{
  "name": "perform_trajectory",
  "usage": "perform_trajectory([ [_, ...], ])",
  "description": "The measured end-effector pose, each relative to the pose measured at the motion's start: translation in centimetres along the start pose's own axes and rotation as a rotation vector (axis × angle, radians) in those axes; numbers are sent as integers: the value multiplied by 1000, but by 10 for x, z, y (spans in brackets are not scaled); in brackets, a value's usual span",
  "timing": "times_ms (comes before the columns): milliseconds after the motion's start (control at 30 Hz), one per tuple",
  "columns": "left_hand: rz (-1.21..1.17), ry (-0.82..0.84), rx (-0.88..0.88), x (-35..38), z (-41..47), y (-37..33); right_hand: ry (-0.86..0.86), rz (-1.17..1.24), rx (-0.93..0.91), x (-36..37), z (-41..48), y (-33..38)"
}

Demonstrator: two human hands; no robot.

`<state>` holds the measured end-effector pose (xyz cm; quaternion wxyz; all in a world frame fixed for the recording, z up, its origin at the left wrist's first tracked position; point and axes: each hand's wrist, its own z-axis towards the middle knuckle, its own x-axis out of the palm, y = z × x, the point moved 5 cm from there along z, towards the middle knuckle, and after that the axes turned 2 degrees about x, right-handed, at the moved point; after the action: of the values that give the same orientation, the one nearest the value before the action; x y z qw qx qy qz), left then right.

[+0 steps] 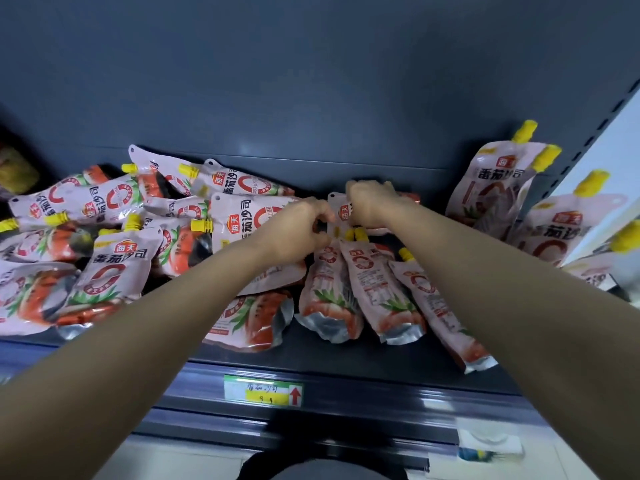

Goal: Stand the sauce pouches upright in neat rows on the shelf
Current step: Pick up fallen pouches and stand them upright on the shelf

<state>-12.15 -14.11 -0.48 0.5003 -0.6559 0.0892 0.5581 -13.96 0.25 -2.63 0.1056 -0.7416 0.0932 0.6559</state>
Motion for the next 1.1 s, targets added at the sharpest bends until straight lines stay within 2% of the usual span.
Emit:
perform_trajectory([
  [233,18,41,-12,11,-4,-10,113,-72,56,0,-3,-14],
  [433,7,61,-60,15,-7,-16,192,135,83,3,-6,-19],
  [733,42,161,-161,29,-5,-14,-41,455,158,-38,0,-33],
  [1000,65,273,-272,37,16,-15,-311,539,132,-83,-13,-69],
  [1100,89,259,-297,39,21,-19,-323,526,177,-81,-21,-85],
])
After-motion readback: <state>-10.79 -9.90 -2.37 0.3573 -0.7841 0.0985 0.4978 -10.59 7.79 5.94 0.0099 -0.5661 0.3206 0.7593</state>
